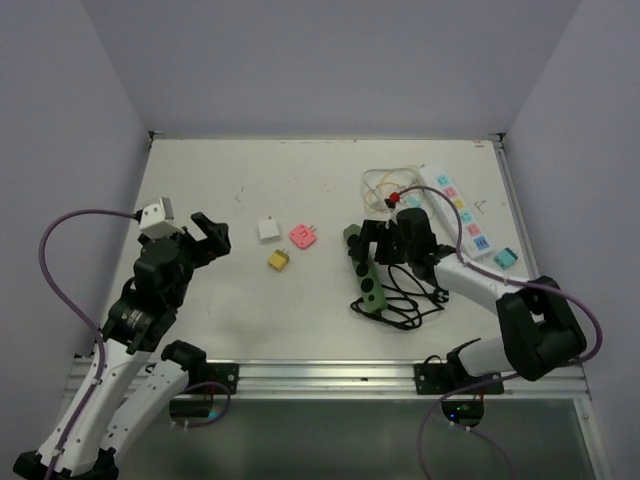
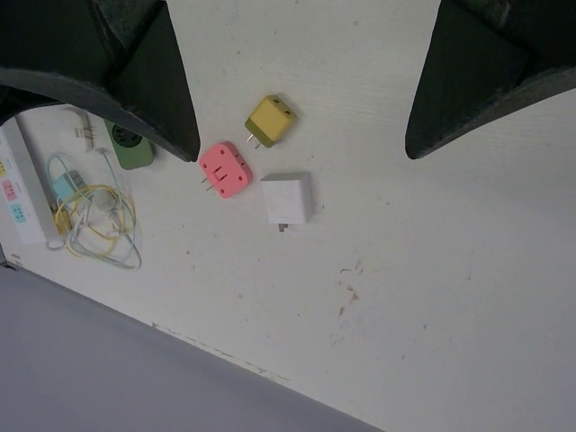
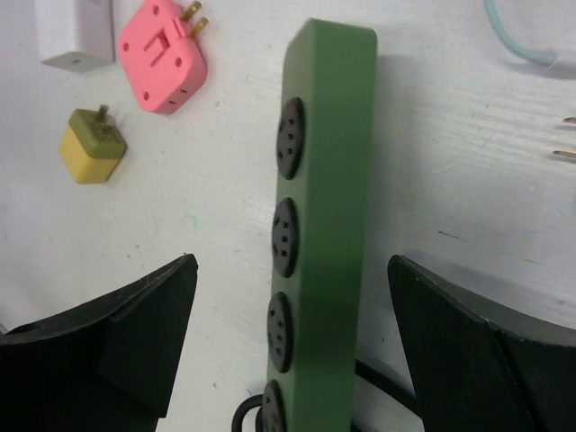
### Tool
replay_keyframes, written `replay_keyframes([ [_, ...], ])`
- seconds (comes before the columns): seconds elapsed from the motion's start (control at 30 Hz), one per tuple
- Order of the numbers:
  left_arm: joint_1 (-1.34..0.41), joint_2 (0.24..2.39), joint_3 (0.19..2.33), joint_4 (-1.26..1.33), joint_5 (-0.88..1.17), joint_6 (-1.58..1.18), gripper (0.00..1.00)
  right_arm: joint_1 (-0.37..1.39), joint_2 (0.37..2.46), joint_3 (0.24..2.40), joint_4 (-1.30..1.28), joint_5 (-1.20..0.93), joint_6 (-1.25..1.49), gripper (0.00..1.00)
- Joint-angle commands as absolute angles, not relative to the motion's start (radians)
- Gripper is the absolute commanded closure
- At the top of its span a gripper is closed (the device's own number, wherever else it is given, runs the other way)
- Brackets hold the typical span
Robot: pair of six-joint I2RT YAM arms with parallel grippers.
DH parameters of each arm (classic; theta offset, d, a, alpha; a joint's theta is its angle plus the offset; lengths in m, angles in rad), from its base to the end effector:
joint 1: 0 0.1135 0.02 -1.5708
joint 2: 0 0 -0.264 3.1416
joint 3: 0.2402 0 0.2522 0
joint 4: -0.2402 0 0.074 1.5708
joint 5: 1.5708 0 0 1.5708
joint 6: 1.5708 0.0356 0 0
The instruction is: Pull the plug off the socket
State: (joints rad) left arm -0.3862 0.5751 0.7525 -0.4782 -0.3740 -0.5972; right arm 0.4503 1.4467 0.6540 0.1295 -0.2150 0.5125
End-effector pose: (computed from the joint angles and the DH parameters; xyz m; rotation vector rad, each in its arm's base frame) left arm 0.1265 -0.0374 0.3276 -0.4502 1.8083 -0.3342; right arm 0.2557 0.1321 0.1761 -0.0500 2.3267 0.7471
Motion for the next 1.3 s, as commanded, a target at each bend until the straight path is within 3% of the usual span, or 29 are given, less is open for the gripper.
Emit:
replay_keyframes([
  [0.0,-0.38,0.534,0.793,-0.526,-0.414,-0.535,0.0,0.446,1.307,0.719,0.005,-0.138,0.491,0.08],
  [0.17,-0.38,0.479,0.842,-0.583,-0.429,-0.503,0.01,0.448,1.117,0.794,-0.188,-0.058,0.466,0.01],
  [0.77,-0.382,0.393,1.175,-0.778,-0.528,-0.384,0.0,0.448,0.575,1.111,-0.725,0.308,0.339,0.01],
  [1.27,-0.382,0.206,1.155,-0.733,-0.715,-0.399,0.01,0.446,0.109,1.005,-0.735,0.537,0.16,0.01],
])
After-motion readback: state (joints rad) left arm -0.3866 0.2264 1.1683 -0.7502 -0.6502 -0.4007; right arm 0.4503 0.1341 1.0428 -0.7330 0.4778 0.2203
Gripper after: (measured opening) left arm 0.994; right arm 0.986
